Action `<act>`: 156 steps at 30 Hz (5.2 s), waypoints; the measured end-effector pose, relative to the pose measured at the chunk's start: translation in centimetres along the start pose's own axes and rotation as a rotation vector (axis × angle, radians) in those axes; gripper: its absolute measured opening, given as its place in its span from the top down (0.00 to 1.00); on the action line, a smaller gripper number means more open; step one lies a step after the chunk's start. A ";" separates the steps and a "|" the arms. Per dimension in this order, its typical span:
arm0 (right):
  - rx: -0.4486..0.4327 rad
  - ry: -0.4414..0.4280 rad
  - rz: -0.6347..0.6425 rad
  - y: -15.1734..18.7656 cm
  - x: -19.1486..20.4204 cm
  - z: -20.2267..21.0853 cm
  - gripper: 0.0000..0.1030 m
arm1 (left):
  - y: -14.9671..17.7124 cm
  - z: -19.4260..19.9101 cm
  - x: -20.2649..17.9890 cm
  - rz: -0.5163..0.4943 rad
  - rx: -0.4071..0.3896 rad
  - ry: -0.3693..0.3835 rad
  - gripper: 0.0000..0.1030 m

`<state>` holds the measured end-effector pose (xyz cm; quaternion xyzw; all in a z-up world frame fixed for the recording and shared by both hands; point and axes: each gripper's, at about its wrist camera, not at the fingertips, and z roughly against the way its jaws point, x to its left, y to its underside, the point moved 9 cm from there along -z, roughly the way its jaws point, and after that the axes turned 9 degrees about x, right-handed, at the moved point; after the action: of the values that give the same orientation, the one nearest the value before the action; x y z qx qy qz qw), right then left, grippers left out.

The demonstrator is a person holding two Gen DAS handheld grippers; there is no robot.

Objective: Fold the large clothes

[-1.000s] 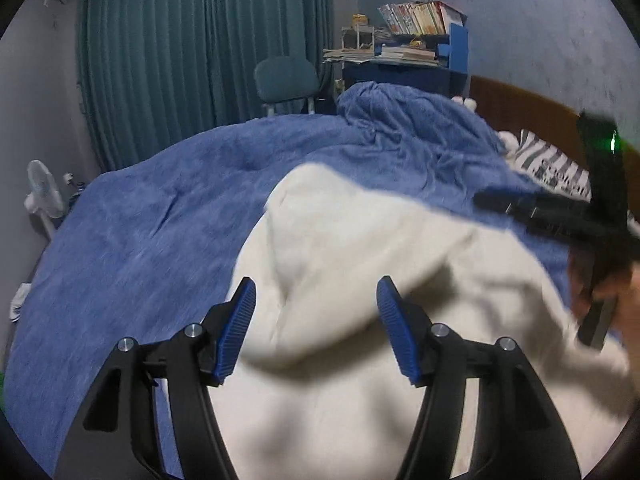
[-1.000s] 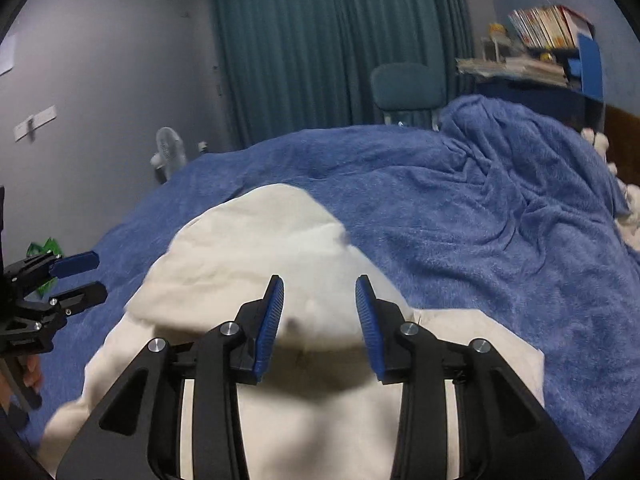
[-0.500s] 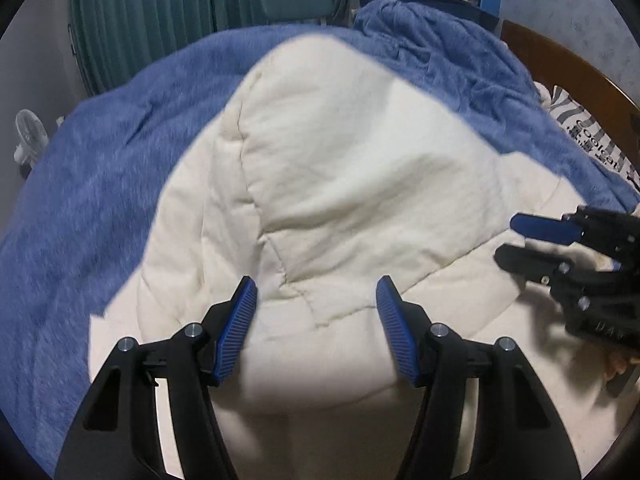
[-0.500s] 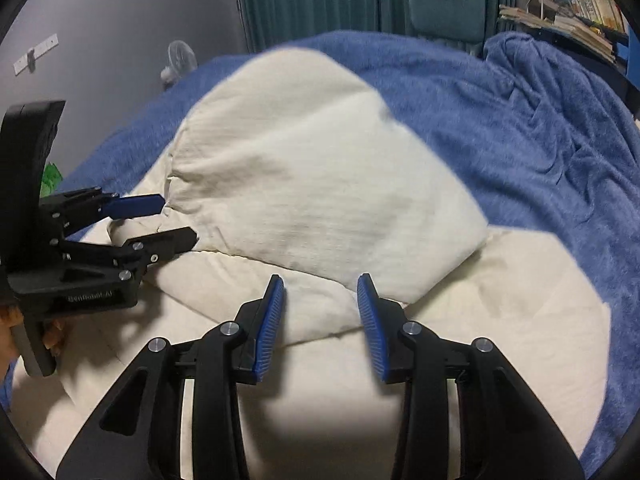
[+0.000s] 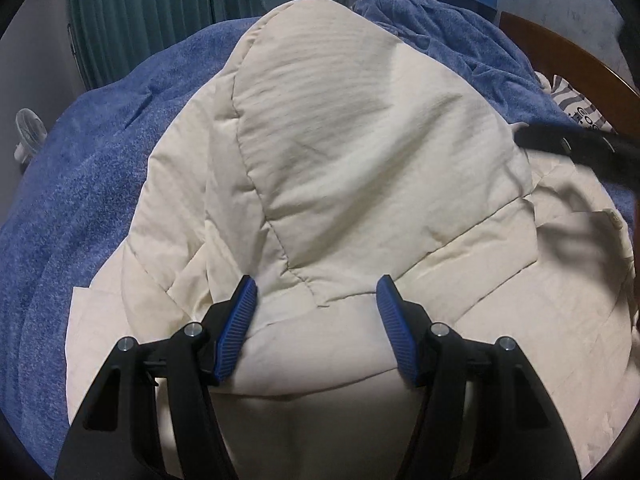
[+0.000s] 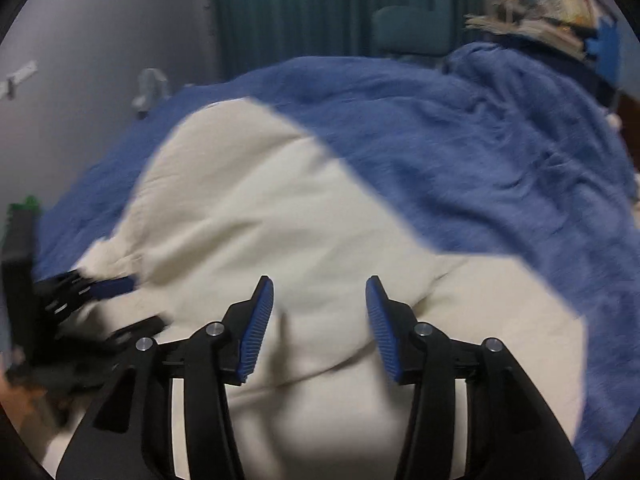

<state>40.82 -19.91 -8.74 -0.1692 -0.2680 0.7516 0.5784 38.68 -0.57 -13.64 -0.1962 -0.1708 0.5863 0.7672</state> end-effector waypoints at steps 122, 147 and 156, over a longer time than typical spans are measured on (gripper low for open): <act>0.065 -0.226 -0.387 35.9 -5.3 32.0 0.91 | 34.1 28.1 -1.1 0.255 0.189 0.284 0.80; -0.088 -0.140 -0.370 6.9 -11.3 22.1 0.92 | 7.3 24.0 8.7 0.346 -0.021 0.286 0.89; -0.032 -0.064 -0.528 1.4 -14.8 10.1 0.92 | 0.0 13.1 12.1 0.433 0.073 0.199 0.83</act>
<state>38.05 -36.53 -2.33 -0.0788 -0.3327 0.5755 0.7429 35.32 12.47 -1.97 -0.2573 -0.0271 0.7207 0.6431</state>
